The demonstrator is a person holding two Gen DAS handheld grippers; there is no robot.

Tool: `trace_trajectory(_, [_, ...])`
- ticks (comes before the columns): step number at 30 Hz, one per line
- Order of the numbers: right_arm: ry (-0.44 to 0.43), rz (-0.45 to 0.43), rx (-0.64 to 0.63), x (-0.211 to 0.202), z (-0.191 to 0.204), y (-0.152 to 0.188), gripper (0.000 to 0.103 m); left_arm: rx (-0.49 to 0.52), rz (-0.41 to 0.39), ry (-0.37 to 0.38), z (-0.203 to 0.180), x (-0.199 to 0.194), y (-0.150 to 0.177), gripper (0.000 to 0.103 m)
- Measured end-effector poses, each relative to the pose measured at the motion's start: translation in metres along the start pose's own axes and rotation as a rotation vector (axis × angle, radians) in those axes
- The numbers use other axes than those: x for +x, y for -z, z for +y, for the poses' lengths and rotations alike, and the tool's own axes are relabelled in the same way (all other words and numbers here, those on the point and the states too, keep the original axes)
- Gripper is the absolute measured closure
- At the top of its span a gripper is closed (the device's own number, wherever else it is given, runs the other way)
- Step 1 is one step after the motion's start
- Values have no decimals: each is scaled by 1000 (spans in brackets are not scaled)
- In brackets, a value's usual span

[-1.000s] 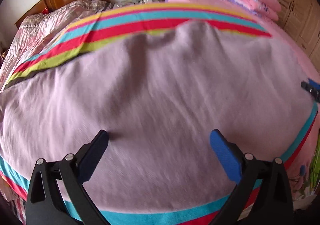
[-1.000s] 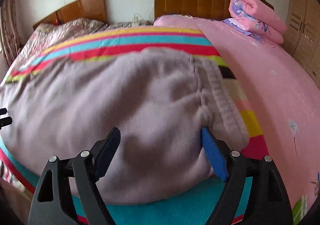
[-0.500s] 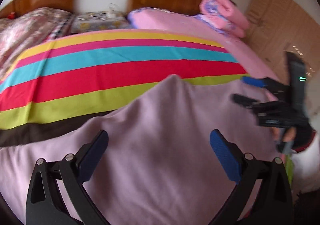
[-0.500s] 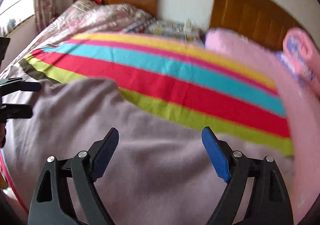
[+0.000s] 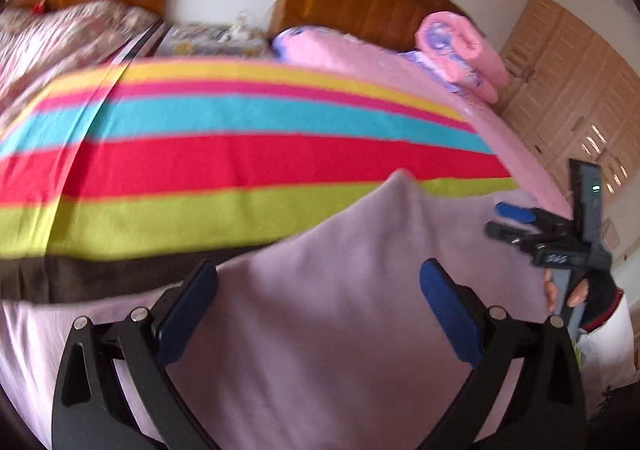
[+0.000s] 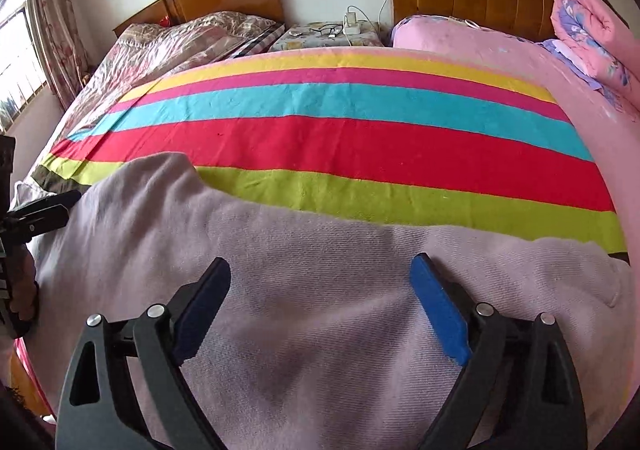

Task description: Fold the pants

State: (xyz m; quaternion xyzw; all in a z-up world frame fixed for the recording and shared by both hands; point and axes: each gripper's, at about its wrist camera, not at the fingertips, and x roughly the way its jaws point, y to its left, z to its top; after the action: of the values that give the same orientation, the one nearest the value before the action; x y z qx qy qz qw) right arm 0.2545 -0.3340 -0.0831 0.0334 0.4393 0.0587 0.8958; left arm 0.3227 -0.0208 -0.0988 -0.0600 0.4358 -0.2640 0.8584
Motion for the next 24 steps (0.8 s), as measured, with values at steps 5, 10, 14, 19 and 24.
trace_trajectory(5, [27,7,-19,4,4,0,14,-61,-158,25,11,-64,-2,4])
trace_trajectory(10, [92,17,-39,4,14,-2,14,-144,-296,-68,49,-149,25,1])
trace_trajectory(14, [107,-87,-81,-27,60,-10,15,-303,-364,-226,107,-219,79,1])
trace_trajectory(19, [-93,-153,-286,-46,182,-20,14,-517,-398,-480,182,-296,158,1])
trace_trajectory(24, [-319,-111,-512,-29,324,3,14,-779,-427,-395,255,-331,207,2])
